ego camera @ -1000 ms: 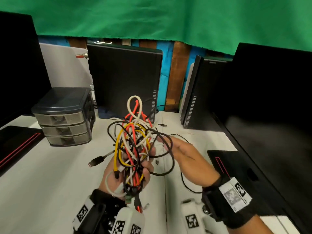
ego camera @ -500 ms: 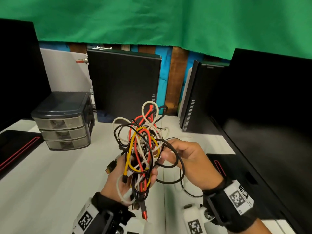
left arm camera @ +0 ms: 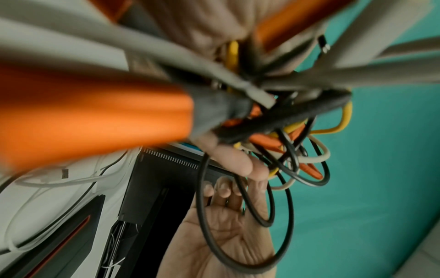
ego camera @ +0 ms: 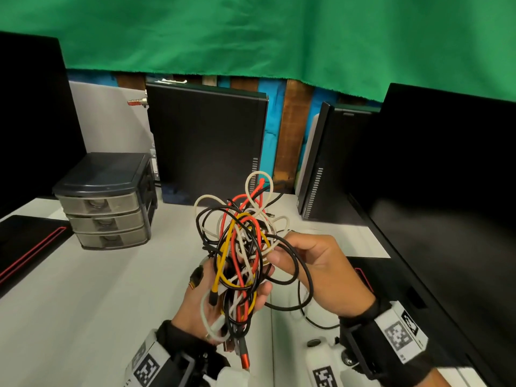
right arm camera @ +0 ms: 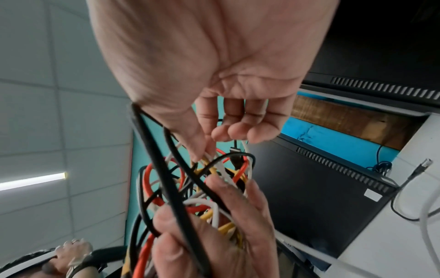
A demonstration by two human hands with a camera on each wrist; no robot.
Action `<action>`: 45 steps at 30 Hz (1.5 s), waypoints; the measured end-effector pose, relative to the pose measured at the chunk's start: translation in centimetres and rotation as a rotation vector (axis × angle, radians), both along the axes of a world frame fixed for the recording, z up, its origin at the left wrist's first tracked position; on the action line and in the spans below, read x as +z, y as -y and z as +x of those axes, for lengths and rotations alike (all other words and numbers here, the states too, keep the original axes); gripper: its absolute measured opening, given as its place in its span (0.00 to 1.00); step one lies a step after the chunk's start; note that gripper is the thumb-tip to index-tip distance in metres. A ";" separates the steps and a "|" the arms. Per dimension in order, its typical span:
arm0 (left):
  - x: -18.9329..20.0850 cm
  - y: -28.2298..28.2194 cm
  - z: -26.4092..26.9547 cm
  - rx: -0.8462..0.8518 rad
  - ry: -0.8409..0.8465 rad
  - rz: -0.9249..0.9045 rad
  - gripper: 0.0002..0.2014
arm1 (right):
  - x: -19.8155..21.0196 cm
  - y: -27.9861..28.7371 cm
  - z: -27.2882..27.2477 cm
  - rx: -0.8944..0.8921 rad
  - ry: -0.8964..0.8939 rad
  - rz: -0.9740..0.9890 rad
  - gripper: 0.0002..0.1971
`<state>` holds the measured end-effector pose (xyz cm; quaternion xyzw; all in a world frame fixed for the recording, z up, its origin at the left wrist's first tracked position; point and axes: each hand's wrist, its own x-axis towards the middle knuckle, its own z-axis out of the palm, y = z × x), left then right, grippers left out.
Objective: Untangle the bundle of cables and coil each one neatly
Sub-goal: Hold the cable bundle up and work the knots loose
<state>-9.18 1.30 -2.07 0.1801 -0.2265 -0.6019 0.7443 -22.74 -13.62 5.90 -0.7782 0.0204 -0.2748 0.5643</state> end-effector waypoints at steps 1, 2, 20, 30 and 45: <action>0.1 -0.2 -0.1 0.012 0.008 0.040 0.43 | 0.0 0.1 -0.1 -0.021 0.003 -0.016 0.11; 0.1 -0.5 -0.1 0.034 0.024 0.066 0.41 | 0.1 0.2 -0.1 -0.047 0.006 -0.033 0.10; 6.5 0.3 -3.7 0.378 0.161 0.243 0.20 | 4.7 -0.4 -2.6 -0.306 0.043 -0.162 0.02; 6.0 0.9 -4.1 0.571 0.445 0.535 0.13 | 5.1 -0.2 -3.3 -0.520 0.102 -0.278 0.05; 5.0 0.9 -3.5 0.460 0.280 0.674 0.16 | 6.5 4.8 -5.9 -0.926 0.559 0.140 0.09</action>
